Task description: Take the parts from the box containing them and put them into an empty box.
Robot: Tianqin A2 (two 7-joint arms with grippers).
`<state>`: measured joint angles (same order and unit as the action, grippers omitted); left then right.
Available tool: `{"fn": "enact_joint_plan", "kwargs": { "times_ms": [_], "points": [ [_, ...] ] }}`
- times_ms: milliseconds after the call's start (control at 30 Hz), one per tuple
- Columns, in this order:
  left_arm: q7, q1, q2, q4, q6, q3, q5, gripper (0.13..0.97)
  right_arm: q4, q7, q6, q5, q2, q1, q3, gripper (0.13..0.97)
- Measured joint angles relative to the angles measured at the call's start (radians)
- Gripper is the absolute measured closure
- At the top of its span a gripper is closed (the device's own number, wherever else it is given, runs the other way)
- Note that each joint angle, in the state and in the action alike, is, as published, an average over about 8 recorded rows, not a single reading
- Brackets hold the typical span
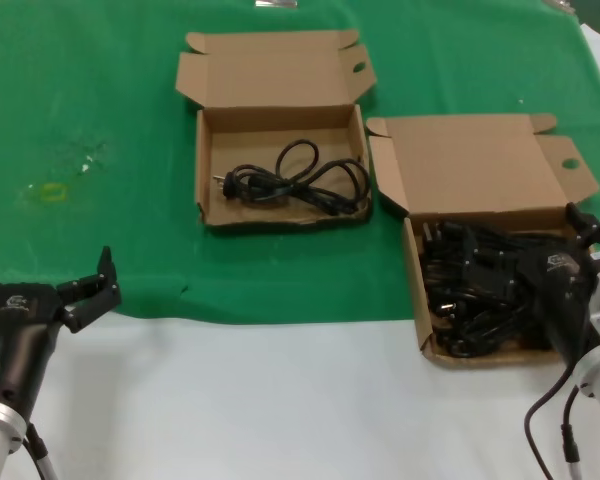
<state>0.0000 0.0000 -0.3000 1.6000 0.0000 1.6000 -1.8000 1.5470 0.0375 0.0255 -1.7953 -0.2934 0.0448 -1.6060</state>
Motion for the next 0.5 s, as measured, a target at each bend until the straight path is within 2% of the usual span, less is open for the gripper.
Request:
{"fn": "enact_joint_plan", "kwargs": {
  "times_ms": [500],
  "points": [
    [0.0, 0.0, 0.0, 0.0, 0.0, 0.0, 0.0, 0.132, 0.0, 0.0, 0.0, 0.0, 0.0, 0.0, 0.0, 0.129]
  ]
}}
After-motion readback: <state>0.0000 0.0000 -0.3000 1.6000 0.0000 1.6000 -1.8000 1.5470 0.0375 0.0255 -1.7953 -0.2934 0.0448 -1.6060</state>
